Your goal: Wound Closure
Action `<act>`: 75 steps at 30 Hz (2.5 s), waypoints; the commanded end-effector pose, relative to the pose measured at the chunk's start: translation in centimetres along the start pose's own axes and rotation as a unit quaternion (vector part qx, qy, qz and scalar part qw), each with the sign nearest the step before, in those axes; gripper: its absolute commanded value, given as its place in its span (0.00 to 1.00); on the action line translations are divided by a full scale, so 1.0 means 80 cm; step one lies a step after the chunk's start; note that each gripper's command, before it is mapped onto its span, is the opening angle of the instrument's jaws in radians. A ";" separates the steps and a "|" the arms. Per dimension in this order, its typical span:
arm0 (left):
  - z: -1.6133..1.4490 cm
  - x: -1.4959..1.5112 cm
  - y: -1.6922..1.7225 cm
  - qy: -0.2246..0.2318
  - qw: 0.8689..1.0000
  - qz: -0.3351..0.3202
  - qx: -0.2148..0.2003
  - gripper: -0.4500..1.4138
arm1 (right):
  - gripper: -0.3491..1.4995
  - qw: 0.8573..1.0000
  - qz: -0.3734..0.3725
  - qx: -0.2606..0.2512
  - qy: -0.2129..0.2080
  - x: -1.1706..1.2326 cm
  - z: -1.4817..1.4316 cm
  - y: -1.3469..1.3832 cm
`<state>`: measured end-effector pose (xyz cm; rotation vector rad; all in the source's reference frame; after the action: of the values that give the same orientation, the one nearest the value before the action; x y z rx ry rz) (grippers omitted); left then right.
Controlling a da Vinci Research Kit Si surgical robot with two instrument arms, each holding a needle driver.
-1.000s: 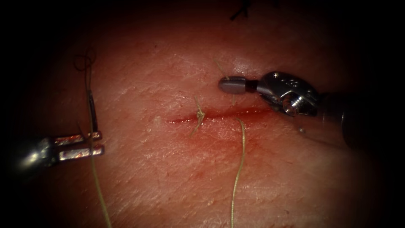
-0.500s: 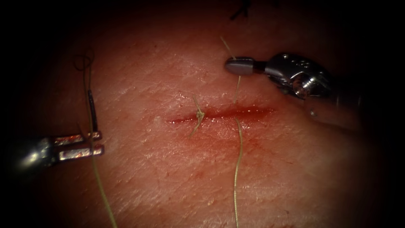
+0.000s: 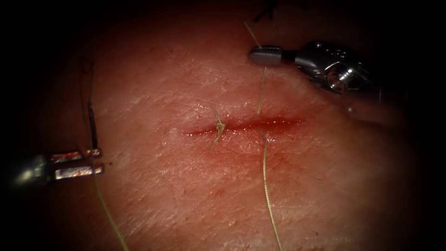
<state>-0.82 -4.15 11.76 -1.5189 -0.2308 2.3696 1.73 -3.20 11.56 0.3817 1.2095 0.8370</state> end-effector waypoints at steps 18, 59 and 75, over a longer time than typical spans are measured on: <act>-0.0013 -0.0128 -0.0038 -0.339 0.934 0.102 0.043 0.68 | 0.89 0.998 -0.036 -0.034 0.030 0.0001 0.0006 -0.0002; 0.0051 0.0162 -0.0033 0.019 0.989 -0.137 -0.057 0.49 | 0.91 0.997 -0.063 -0.028 0.024 -0.0019 -0.0046 -0.0031; 0.0236 0.0054 0.0040 0.030 0.970 -0.223 -0.091 0.61 | 0.90 0.995 -0.080 -0.054 0.024 0.0005 -0.0127 -0.0048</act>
<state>-2.73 -4.22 12.08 -1.4308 -0.7121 1.9859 0.88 -3.63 10.86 0.1749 1.2150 0.7709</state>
